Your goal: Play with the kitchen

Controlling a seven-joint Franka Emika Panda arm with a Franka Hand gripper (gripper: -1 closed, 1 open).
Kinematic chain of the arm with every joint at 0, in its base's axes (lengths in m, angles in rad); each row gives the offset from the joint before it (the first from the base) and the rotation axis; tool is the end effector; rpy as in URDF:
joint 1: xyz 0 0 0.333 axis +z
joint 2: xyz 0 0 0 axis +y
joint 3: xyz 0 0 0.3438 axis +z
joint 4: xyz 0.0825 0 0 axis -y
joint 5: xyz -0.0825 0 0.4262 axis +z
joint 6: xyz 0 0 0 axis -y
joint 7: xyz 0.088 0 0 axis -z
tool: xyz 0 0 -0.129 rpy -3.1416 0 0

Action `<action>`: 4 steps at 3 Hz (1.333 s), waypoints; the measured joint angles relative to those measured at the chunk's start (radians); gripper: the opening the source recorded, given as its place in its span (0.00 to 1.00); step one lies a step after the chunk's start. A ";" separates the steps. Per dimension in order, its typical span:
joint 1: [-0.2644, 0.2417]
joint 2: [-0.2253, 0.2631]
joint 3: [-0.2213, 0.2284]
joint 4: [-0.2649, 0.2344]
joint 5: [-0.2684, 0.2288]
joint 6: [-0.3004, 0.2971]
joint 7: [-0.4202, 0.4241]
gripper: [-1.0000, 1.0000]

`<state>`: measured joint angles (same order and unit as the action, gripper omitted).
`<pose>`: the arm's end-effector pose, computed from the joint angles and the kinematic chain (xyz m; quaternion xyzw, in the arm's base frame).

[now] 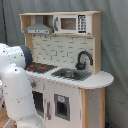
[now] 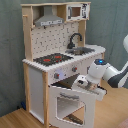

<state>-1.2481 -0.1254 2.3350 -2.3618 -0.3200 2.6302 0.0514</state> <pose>0.2575 0.4939 0.2814 0.7818 0.6031 0.1429 0.0681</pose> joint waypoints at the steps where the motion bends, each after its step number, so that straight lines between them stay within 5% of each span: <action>1: 0.000 -0.017 0.034 0.045 0.000 0.001 0.082 0.00; 2: -0.001 -0.085 0.055 0.112 0.024 0.012 0.112 0.00; 3: -0.009 -0.102 0.038 0.153 0.031 0.005 0.108 0.00; 4: -0.009 -0.096 0.034 0.154 0.026 0.003 0.108 1.00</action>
<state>-1.2572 -0.2211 2.3688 -2.2077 -0.2943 2.6331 0.1590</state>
